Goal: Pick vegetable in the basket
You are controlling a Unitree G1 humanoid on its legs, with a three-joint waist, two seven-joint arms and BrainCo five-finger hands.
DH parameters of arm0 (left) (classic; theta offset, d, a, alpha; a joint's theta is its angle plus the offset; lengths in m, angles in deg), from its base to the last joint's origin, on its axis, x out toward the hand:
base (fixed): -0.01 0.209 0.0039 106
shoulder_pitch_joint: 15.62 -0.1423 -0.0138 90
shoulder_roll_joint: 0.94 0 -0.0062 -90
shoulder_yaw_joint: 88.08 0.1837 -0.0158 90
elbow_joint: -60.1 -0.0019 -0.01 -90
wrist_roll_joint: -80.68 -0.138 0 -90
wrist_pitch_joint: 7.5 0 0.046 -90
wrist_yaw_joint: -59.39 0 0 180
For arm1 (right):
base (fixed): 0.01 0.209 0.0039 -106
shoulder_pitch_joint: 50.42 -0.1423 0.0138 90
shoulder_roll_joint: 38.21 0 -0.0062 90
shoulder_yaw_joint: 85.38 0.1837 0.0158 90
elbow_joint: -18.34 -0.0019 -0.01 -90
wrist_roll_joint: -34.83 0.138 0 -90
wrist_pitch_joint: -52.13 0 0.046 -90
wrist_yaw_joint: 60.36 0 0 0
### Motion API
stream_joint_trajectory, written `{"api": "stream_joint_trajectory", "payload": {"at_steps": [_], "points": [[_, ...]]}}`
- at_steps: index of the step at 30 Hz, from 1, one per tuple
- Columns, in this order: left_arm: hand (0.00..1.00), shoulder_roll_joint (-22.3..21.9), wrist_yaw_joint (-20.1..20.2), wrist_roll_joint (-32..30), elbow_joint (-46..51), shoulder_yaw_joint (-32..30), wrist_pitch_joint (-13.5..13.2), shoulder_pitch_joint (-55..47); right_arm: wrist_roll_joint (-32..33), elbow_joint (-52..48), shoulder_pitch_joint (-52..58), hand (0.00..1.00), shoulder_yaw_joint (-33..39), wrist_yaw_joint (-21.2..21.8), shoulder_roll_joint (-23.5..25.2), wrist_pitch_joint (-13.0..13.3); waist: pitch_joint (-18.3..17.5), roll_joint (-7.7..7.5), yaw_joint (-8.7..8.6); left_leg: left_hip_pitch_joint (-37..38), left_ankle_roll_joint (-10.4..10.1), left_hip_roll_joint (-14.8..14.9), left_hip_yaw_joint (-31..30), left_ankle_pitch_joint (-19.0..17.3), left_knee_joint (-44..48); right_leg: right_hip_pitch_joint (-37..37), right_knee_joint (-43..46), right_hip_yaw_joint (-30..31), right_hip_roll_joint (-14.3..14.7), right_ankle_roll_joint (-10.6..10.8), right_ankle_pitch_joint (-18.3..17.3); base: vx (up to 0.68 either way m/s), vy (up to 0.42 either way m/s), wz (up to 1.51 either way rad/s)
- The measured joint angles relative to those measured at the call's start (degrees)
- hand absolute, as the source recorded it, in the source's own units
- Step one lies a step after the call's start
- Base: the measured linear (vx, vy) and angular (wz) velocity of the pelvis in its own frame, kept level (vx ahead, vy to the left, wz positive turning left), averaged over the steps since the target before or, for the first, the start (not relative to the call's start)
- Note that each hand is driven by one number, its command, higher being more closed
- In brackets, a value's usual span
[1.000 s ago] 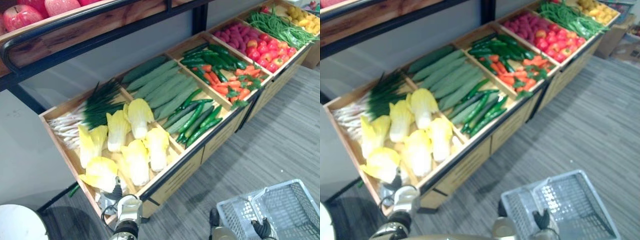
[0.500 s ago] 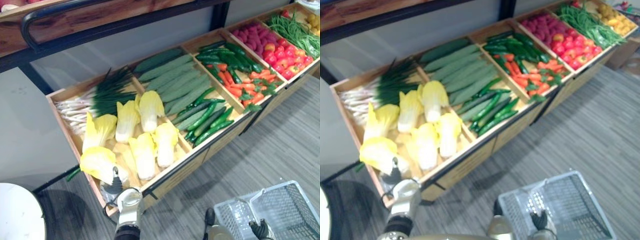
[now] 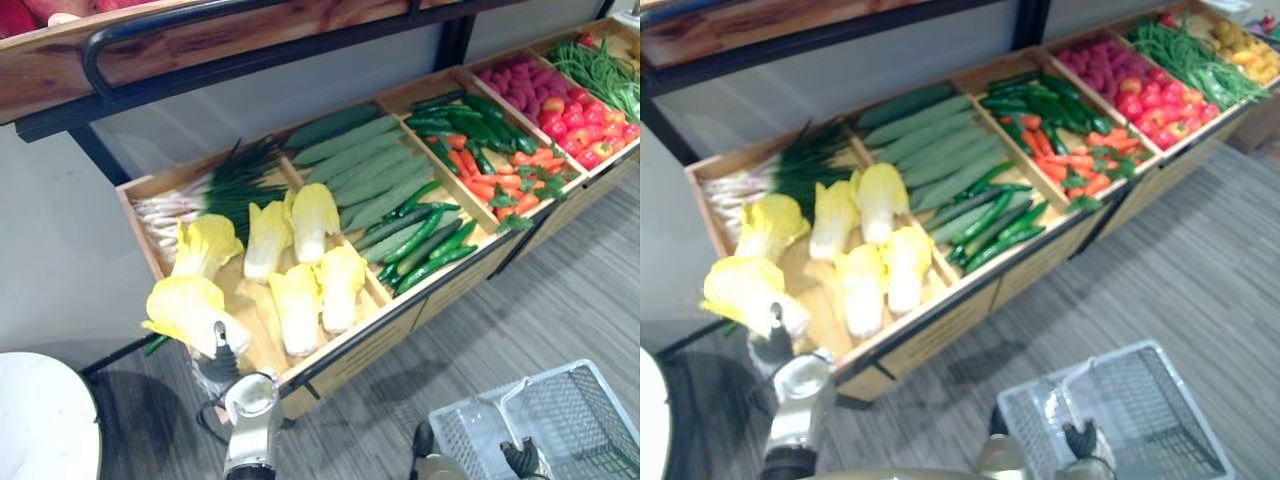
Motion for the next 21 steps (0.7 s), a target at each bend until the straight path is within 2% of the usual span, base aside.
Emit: {"api": "stream_joint_trajectory", "payload": {"at_steps": [6, 9, 13, 16, 19, 21], "points": [[1.0, 0.5, 0.4, -1.0, 8.0, 2.0, -2.0, -0.4, -0.1, -0.1, 0.3, 1.0, 3.6, -0.8, -0.4, -0.1, -1.7, 0.23, -0.07, 0.1, 0.0, 0.0, 0.0, 0.0, -0.1, 0.0, 0.0, 0.3, 0.0, 0.0, 0.0, 0.0, 0.0, 0.0], [1.0, 0.4, 2.1, -2.5, 13.8, 4.9, -3.5, -0.5, -0.7, -0.2, 0.4, 1.0, 5.9, -0.7, -3.0, 0.0, -2.0, 0.31, 0.09, 0.2, 0.1, -0.1, 0.3, -0.1, -0.1, 0.0, 0.0, 1.3, 0.0, 0.1, 0.0, -0.01, -0.013, -0.03], [1.0, 1.4, 6.1, -5.3, 20.5, 9.8, -7.5, -3.1, -1.4, -2.1, -0.1, 1.0, 8.2, 0.4, -10.2, -0.3, -2.3, 0.89, 0.07, 1.9, -0.1, -0.1, 2.9, -0.6, -0.2, -0.1, 0.0, 4.7, 0.9, 0.1, 0.1, -0.01, -0.02, -0.34], [1.0, 2.7, 9.7, -5.5, 23.8, 12.0, -10.7, -4.5, -3.1, -4.9, -1.9, 1.0, 8.0, 1.8, -16.1, -0.2, -2.8, 1.99, -0.07, 3.2, -0.5, -0.2, 7.5, -1.6, 0.3, -1.9, 0.4, 9.5, 2.0, 0.1, 0.4, -0.01, -0.011, -0.72], [1.0, 3.6, 11.9, -6.6, 25.8, 14.0, -11.8, -4.5, -4.7, -7.5, -2.2, 1.0, 6.1, 3.8, -18.3, -0.7, -3.0, 2.28, -0.34, 4.6, -0.7, -0.2, 10.3, -2.1, 0.4, -2.3, 0.4, 12.4, 3.0, 0.0, 0.8, -0.03, -0.014, -0.56], [1.0, 4.9, 14.9, -6.7, 26.4, 16.9, -12.6, -4.6, -5.2, -9.1, -2.1, 1.0, 3.5, 6.8, -20.8, -0.8, -3.4, 3.08, -0.47, 5.1, -0.8, -0.2, 11.6, -2.6, 0.6, -2.5, 0.4, 13.7, 3.3, 0.1, 1.1, -0.06, -0.006, -0.34]]}}
